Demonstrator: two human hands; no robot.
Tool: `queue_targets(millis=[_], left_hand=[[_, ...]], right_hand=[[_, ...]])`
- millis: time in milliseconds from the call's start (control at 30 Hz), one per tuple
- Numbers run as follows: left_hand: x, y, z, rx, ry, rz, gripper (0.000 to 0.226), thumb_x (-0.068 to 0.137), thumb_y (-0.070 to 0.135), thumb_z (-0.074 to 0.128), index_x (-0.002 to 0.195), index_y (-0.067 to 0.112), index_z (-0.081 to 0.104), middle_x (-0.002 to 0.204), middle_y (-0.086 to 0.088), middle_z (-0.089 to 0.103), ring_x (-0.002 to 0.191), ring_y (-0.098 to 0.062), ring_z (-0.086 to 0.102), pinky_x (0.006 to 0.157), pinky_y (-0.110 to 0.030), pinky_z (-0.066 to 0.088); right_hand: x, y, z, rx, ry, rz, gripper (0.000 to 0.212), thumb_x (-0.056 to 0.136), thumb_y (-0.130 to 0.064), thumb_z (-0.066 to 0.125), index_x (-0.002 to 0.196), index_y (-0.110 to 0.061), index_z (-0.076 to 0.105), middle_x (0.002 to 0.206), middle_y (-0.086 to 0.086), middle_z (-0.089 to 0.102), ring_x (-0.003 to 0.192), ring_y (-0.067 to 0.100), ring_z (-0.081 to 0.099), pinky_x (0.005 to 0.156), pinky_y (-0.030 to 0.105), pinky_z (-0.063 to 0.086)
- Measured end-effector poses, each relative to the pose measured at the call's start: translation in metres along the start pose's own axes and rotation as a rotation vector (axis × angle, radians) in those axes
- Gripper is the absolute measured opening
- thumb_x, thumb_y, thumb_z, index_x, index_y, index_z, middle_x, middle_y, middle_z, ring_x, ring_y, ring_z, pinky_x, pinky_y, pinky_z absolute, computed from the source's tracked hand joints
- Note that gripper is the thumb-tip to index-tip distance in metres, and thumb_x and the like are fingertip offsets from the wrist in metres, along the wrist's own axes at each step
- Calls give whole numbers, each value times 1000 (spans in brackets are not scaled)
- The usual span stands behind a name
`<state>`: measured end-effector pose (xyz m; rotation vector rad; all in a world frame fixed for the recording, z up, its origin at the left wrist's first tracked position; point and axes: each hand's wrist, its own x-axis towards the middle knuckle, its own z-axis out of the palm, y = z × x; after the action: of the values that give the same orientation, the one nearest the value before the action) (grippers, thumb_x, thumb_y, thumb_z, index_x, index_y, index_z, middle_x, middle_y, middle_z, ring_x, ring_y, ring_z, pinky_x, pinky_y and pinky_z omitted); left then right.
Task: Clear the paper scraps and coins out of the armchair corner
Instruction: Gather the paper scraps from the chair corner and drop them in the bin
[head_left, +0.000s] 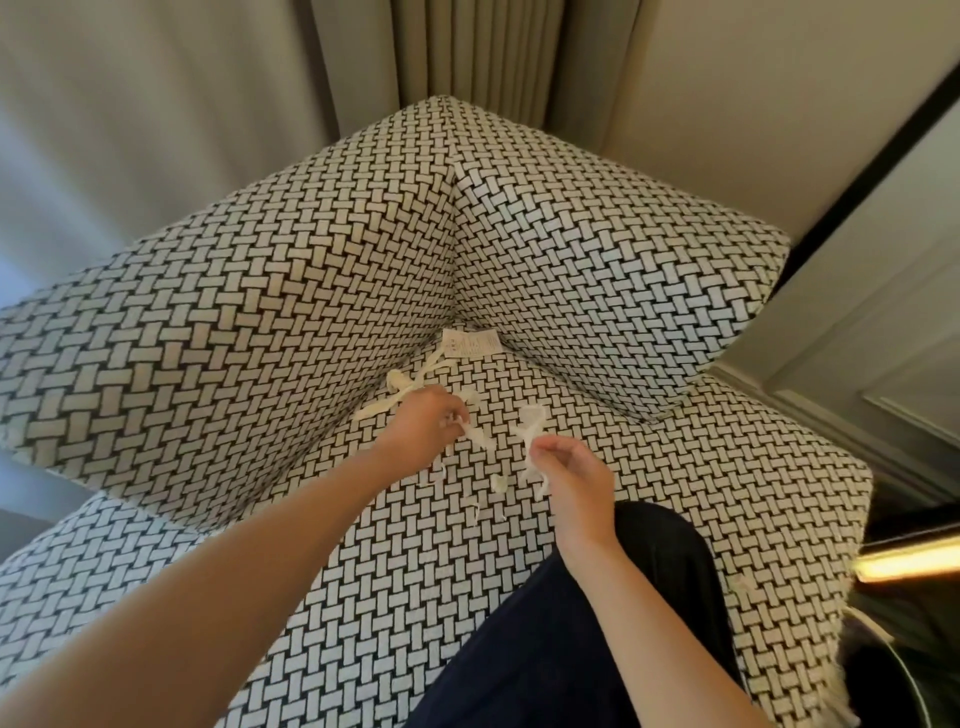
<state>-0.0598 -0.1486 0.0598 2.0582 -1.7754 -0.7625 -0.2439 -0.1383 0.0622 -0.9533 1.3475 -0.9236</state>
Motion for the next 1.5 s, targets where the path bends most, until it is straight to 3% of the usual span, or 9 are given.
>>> queue_targets(millis=[100, 200, 467, 600, 800, 1000, 1200, 1400, 1500], left_hand=[[4, 22, -15, -38, 9, 57, 16, 88, 11, 61, 103, 16, 66, 101, 3, 56, 85, -9, 53, 82, -22, 50], [9, 51, -22, -90, -29, 109, 17, 88, 8, 60, 102, 15, 65, 98, 8, 55, 61, 0, 48, 51, -6, 44], [27, 153, 17, -221, -148, 284, 18, 86, 10, 64, 87, 27, 58, 83, 3, 62, 61, -6, 55, 46, -7, 41], [23, 207, 58, -347, -195, 294, 27, 82, 7, 67, 103, 18, 55, 86, -13, 65, 59, -15, 58, 41, -10, 40], [6, 275, 139, -544, -317, 139, 59, 80, 9, 71, 129, 15, 41, 88, -11, 69, 70, -10, 64, 53, -9, 41], [-16, 316, 224, -586, -499, -78, 41, 82, 9, 68, 119, 13, 52, 101, -2, 57, 92, -16, 63, 84, -30, 55], [-18, 347, 270, -495, -569, -97, 29, 81, 6, 65, 105, 19, 55, 112, -6, 57, 97, -20, 61, 79, -27, 54], [-18, 369, 285, -499, -771, -99, 42, 84, 10, 64, 123, 16, 49, 111, -7, 57, 92, -16, 59, 86, -33, 55], [-22, 372, 288, -498, -844, -103, 54, 85, 16, 64, 135, 20, 43, 124, -4, 54, 99, -15, 55, 91, -37, 53]], right_hand=[[2, -11, -12, 71, 3, 18, 11, 82, -4, 65, 89, -12, 68, 91, 1, 70, 90, 10, 64, 88, 27, 49], [2, -26, -29, 112, -5, 18, 12, 81, -4, 65, 91, -10, 69, 88, 7, 70, 83, 14, 62, 91, 32, 48], [2, -57, -133, 141, 110, -50, 10, 84, 3, 61, 92, -2, 65, 83, 8, 71, 89, 22, 70, 89, 37, 50], [-2, -51, -195, 99, 226, -66, 9, 86, -1, 60, 94, -2, 64, 92, 8, 70, 87, 20, 71, 90, 36, 51], [-23, -23, -283, 40, 425, -33, 6, 85, -2, 62, 88, -5, 66, 93, 10, 70, 89, 21, 70, 94, 47, 50], [-42, 19, -353, 31, 576, 99, 8, 82, -3, 66, 80, -11, 68, 90, 12, 70, 90, 26, 69, 92, 48, 51], [-47, 51, -393, 5, 642, 217, 13, 79, -6, 68, 74, -18, 70, 84, 12, 71, 87, 28, 70, 88, 48, 53], [-50, 66, -413, -35, 637, 265, 7, 84, -8, 66, 81, -13, 68, 89, 13, 70, 89, 30, 68, 81, 38, 56], [-50, 71, -418, -45, 605, 294, 4, 85, -12, 65, 86, -11, 69, 93, 11, 69, 91, 29, 67, 75, 32, 56]])
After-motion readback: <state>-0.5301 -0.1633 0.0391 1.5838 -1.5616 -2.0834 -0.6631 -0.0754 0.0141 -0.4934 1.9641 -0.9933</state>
